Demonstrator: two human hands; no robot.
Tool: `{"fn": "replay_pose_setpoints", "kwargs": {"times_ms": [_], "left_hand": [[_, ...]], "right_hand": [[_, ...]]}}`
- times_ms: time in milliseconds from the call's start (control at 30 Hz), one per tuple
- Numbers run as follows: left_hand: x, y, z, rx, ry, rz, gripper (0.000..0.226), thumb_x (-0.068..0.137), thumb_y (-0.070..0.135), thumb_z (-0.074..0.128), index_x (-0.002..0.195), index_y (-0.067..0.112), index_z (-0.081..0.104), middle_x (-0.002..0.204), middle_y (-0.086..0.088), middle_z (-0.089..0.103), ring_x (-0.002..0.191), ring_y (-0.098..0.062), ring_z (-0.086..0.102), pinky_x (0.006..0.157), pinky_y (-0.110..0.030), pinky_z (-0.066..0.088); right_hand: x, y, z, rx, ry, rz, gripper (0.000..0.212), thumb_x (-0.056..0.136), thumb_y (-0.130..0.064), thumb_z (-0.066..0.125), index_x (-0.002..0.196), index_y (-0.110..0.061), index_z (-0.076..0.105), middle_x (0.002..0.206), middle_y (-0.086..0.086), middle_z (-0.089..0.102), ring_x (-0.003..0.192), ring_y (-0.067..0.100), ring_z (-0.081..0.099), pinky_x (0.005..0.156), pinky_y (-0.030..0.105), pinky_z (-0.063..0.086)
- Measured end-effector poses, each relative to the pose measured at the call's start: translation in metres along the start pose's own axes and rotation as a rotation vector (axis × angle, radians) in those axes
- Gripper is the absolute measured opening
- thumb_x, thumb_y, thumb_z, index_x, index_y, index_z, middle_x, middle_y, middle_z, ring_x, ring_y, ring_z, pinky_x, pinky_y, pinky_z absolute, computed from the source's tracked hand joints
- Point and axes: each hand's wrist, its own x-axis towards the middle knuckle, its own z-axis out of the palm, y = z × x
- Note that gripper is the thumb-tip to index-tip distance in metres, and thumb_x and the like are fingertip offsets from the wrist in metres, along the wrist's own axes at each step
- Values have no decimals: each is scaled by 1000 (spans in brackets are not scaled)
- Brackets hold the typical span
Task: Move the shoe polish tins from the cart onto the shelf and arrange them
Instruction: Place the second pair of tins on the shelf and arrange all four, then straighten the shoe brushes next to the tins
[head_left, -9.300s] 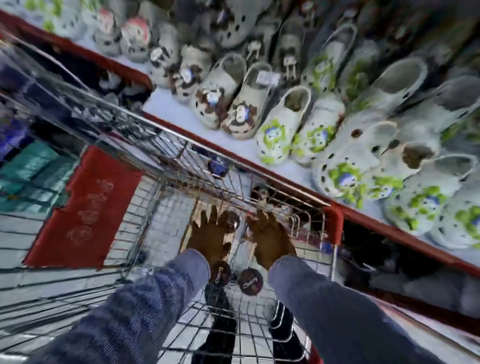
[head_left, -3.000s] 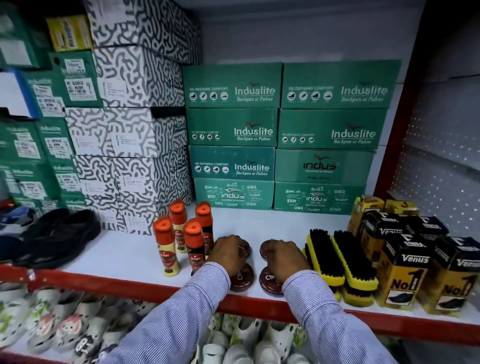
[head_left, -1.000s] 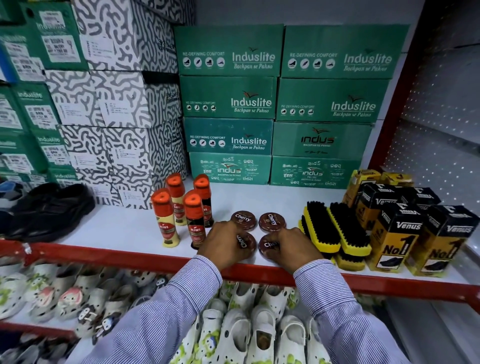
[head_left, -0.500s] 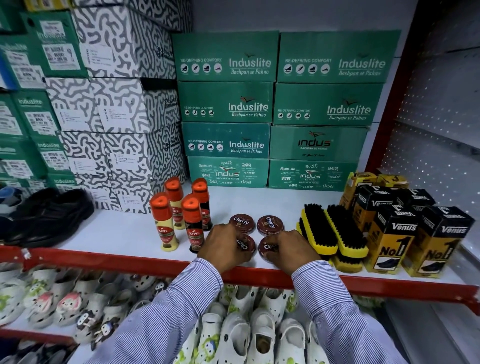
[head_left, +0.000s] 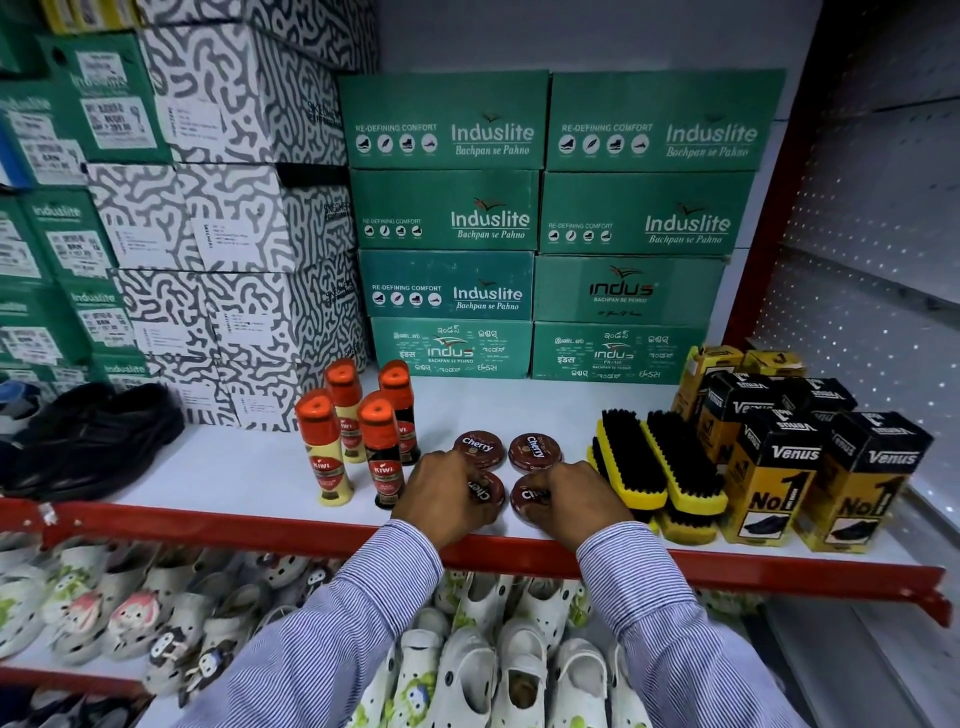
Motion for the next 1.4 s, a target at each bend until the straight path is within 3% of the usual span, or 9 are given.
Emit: {"fn": "replay_pose_setpoints", "kwargs": {"times_ms": [267,400,533,600,700,833,967,1133,1400], "left_hand": [[0,-3,0,46,-20,20,38,73,54,73,96,24,81,93,-4,81,83,-16,74,79,-33,61],[-7,1,-5,104,44,77,48,76,51,66,120,31,68,114,-8,71,104,-27,68,89,-41,59],[-16,17,-13,223,136,162,73,92,45,56,155,27,25,167,-11,20,152,-37,23,122,-53,30],[-20,27,-15,276,159,214,80,95,46,51,159,27,5,171,-9,-4,157,-38,0,124,-59,14],[-23,42,-8,351,183,312,84,95,46,48,159,26,-3,169,-10,-18,154,-42,-18,121,-66,0],[-21,74,17,325,104,453,81,95,45,42,160,22,0,170,-8,-12,155,-36,-18,124,-65,0],[-11,102,48,315,13,538,74,97,36,40,160,17,5,171,-3,-2,157,-27,-13,127,-59,4],[2,119,72,279,-96,534,69,94,32,29,159,16,15,170,-3,12,158,-24,-2,129,-51,3],[4,126,81,128,-64,491,56,98,26,38,152,13,38,162,-6,38,154,-22,27,127,-35,11]], "right_hand": [[-1,-1,0,17,-4,5,19,82,-31,64,99,-30,74,102,13,73,94,30,67,83,36,56],[-8,-4,-6,28,75,-7,37,83,-31,61,120,-28,64,116,13,66,107,32,63,90,39,54],[-19,-5,-18,-8,256,-63,54,92,-31,53,145,-27,40,158,4,35,148,27,24,116,41,30],[-29,-1,-27,-49,370,-70,60,95,-33,49,151,-26,28,164,3,18,152,25,7,121,42,21],[-46,8,-36,-119,445,-58,64,97,-33,45,154,-22,18,165,5,3,152,26,-3,123,41,10],[-76,42,-46,-155,438,7,64,97,-27,43,154,-15,16,165,6,4,152,22,-3,118,31,-4],[-91,75,-51,-166,393,28,59,97,-19,38,153,-9,22,164,10,14,152,24,8,123,35,5],[-86,96,-54,-214,214,15,66,94,-15,36,154,-7,10,165,11,7,152,24,4,124,35,5],[-79,106,-53,-189,194,-21,62,93,-13,40,152,-5,22,163,12,19,151,23,14,122,33,10]]}}
